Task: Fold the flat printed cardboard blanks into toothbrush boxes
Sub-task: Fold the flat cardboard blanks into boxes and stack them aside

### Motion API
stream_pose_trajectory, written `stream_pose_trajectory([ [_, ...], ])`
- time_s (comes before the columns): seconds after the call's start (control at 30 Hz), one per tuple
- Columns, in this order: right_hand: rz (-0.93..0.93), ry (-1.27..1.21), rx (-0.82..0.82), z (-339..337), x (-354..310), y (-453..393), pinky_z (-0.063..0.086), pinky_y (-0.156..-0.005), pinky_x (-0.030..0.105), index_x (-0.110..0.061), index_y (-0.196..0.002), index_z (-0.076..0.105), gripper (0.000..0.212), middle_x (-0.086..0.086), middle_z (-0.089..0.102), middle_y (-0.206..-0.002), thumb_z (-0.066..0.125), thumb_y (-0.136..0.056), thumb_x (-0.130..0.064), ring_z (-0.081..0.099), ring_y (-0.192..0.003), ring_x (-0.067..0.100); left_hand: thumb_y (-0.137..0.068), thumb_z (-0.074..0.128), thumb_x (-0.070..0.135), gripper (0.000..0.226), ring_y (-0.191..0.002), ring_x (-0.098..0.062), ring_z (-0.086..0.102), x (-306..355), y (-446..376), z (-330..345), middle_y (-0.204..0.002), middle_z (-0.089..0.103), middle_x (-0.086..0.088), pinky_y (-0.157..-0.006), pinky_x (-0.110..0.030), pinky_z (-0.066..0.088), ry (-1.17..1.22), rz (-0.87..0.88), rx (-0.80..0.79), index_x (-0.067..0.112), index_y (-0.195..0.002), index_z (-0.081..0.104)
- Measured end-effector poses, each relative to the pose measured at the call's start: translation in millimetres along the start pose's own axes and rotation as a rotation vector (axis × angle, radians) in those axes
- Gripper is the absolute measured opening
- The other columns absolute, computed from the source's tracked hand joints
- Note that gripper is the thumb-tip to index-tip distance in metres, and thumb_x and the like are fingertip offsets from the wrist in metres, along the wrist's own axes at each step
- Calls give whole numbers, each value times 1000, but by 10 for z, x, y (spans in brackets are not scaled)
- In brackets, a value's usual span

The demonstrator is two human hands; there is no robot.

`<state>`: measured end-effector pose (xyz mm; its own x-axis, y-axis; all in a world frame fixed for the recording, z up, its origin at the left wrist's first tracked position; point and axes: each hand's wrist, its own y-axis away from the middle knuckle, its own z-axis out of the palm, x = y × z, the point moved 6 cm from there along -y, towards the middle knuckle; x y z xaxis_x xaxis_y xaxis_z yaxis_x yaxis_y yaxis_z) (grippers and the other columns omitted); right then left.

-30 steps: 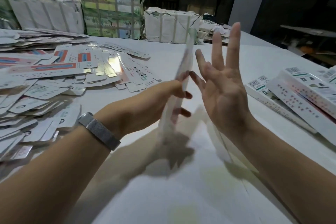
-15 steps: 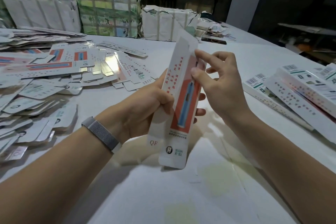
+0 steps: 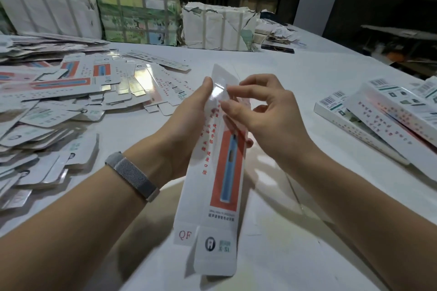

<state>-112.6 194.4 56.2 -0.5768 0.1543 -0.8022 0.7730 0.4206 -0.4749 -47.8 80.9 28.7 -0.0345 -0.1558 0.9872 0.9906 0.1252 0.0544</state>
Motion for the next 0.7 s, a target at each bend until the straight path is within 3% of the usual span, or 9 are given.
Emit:
stream_pose_trajectory([
  [0.07, 65, -114, 29, -60, 14, -36, 47, -51, 19, -15, -88, 78, 12, -4, 52, -110, 80, -83, -25, 61, -77, 4, -102, 23, 59, 60, -68, -24, 75, 1, 17, 85, -78, 76, -9, -54, -26, 57, -2, 30, -92, 30, -92, 74],
  [0.13, 120, -152, 36, -106, 42, -69, 40, -40, 21, -6, -78, 73, 21, -2, 50, -108, 80, -83, -25, 58, -63, 6, -102, 21, 59, 59, -73, -24, 75, -11, 28, 165, -85, 76, -12, -57, -25, 58, -4, 50, -129, 34, -94, 74],
  [0.27, 146, -58, -9, -97, 29, -100, 46, -43, 19, 6, -78, 65, 51, -7, 50, -99, 78, -81, -43, 58, -62, -2, -102, 20, 60, 59, -78, -30, 73, -28, 21, 236, -97, 72, -24, -65, -30, 59, -18, 69, -122, 25, -118, 65],
  [0.4, 129, -169, -9, -157, -37, -112, 38, -38, 26, 5, -67, 57, 46, -3, 45, -95, 76, -85, -33, 52, -58, 11, -100, 22, 65, 68, -84, -35, 71, -36, -2, 267, -96, 73, -18, -76, -38, 59, -38, 53, -150, 16, -119, 65],
  [0.47, 102, -184, 15, -197, -71, -117, 44, -49, 18, -5, -64, 58, 36, -4, 45, -94, 75, -87, -27, 53, -68, 4, -99, 24, 66, 72, -81, -32, 68, -63, -26, 296, -91, 70, -15, -76, -38, 58, -10, 30, -153, 9, -120, 62],
  [0.57, 71, -206, 43, -207, -67, -112, 45, -64, 11, -4, -68, 60, 32, -6, 45, -93, 76, -85, -26, 53, -82, 2, -96, 31, 68, 70, -76, -28, 68, -99, -46, 298, -88, 69, -12, -68, -34, 58, 7, 18, -117, 10, -121, 60],
  [0.7, 38, -326, 88, -243, -34, -139, 45, -78, 17, -21, -78, 63, 18, -5, 54, -97, 73, -87, -32, 56, -87, 2, -81, 51, 73, 73, -79, -25, 74, -99, -46, 220, -93, 74, -9, -63, -29, 59, -23, 56, -77, 19, -131, 50],
])
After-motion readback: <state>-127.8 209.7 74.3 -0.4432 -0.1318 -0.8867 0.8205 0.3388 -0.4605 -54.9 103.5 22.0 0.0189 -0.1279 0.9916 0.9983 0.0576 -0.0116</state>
